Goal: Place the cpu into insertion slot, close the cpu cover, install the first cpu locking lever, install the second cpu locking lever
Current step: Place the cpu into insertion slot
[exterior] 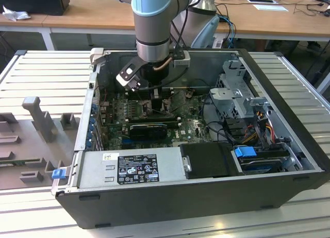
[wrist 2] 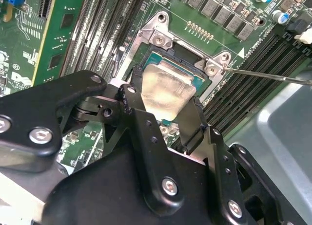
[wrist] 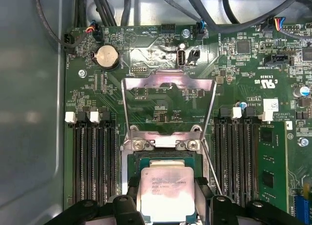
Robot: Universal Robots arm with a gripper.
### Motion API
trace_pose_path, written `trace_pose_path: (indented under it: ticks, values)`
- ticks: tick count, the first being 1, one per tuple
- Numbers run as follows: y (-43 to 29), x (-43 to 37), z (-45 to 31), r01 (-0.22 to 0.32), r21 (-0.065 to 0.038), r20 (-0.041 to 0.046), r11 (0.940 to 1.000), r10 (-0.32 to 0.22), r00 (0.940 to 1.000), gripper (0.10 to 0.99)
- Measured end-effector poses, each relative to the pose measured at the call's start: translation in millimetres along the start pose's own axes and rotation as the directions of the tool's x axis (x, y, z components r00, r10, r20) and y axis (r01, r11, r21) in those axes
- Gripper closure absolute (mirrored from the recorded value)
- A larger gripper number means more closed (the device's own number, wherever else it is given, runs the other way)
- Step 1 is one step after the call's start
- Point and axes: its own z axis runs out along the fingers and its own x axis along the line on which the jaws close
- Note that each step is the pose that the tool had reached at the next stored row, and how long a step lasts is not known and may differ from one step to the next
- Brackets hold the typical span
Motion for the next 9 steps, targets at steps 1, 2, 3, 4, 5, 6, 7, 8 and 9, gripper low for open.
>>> trace_pose_path:
  ticks: [1,2,3,4,5,6,7,8,9]
  values:
    - [0.0,0.2,1.0,-0.001,0.0,0.0001,1.0,0.001,1.0,0.557]
    - [0.0,0.4,1.5,-0.002,0.001,0.0001,1.0,0.002,1.0,0.557]
    - [0.1,0.7,2.3,-0.004,0.001,0.0002,1.0,0.004,1.0,0.557]
    - [0.1,0.9,3.1,-0.005,0.002,0.0004,1.0,0.005,1.0,0.557]
    - [0.1,1.0,3.8,-0.006,0.002,0.0004,1.0,0.006,1.0,0.557]
    - [0.0,1.0,4.4,-0.006,0.003,0.0005,1.0,0.006,1.0,0.557]
    - [0.0,1.0,4.4,-0.006,0.003,0.0005,1.0,0.006,1.0,0.557]
    - [0.0,1.0,4.4,-0.006,0.003,0.0006,1.0,0.006,1.0,0.557]
    - [0.0,1.0,4.4,-0.006,0.003,0.0006,1.0,0.006,1.0,0.557]
